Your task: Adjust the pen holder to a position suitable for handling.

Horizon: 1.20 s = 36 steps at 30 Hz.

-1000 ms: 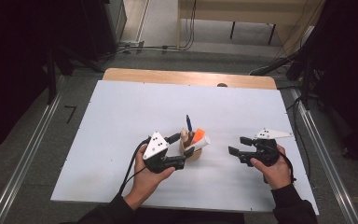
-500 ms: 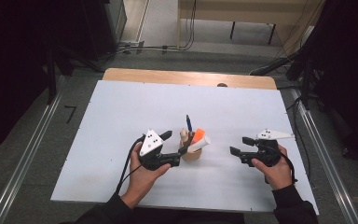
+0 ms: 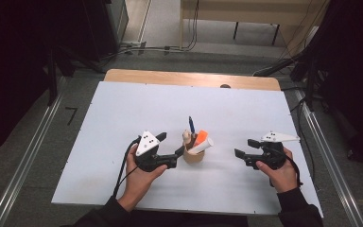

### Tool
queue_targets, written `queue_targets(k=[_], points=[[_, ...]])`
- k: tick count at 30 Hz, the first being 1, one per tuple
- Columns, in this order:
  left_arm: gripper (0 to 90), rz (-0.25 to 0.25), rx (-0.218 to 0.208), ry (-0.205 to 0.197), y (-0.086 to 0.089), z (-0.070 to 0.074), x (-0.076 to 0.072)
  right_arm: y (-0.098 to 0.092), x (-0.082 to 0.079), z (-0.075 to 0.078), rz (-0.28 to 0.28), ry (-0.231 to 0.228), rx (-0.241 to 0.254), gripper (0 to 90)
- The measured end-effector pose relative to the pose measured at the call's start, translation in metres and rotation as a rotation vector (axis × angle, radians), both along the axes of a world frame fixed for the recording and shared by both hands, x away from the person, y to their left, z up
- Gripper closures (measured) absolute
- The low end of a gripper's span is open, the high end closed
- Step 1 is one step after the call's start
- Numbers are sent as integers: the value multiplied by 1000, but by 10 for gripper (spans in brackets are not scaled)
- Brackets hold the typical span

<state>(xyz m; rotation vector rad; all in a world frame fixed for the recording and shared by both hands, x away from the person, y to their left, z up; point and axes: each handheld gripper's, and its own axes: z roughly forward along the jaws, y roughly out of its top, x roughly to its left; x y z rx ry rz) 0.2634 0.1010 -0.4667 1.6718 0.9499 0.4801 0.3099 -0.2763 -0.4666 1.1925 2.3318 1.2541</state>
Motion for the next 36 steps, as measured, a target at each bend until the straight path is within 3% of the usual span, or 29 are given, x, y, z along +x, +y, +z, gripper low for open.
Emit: queue_targets(k=[17,36], points=[[169,47,-5,8,16,-3,2,-4,-1,-2,-25,14,15,218],[155,94,4,18,34,-7,1,-10,-4,-1,-54,-13,4,195]])
